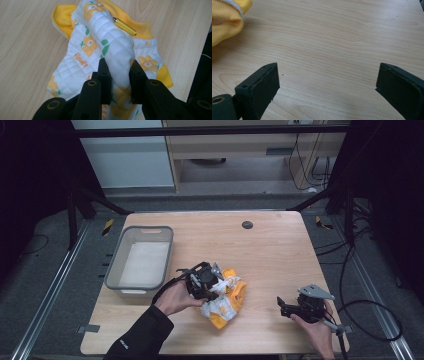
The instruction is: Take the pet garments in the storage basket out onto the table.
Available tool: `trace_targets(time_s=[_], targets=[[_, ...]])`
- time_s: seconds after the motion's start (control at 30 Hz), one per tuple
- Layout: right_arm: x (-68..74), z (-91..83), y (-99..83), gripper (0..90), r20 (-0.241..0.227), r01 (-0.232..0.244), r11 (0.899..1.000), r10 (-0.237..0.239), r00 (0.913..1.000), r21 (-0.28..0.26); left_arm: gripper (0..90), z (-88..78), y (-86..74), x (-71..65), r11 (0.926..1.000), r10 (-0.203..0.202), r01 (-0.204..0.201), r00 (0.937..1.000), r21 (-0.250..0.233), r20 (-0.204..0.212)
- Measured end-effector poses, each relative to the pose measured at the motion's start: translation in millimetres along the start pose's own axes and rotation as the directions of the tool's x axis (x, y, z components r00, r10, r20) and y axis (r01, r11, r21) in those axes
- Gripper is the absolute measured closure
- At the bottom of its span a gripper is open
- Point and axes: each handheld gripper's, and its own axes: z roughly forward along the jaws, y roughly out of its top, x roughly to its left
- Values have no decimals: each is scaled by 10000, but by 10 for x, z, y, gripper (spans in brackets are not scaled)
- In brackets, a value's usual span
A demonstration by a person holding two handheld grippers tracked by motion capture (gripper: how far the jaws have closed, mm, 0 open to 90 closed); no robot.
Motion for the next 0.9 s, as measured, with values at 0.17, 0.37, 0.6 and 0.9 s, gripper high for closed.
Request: trace_targets(time_s=[0.17, 0.37, 0.6, 0.9], targets=[[0, 1, 0, 48, -19, 10, 10000, -10, 10000, -4, 747, 84, 4, -30, 9999, 111, -111, 9999, 118, 39], [2, 1, -1, 48, -31, 24, 10000, -24, 10000, 0, 737, 150, -5, -32, 9997, 194, -194, 9998, 116, 32], [5, 2, 0, 48, -68, -21, 10000, 21, 10000, 17, 718, 228, -52, -22, 9998, 70, -73, 9999, 193, 128], [3, 5, -3, 48, -42, 39, 10000, -39, 10000, 1, 627, 249, -69, -21, 9998, 25, -29, 9998, 218, 172]])
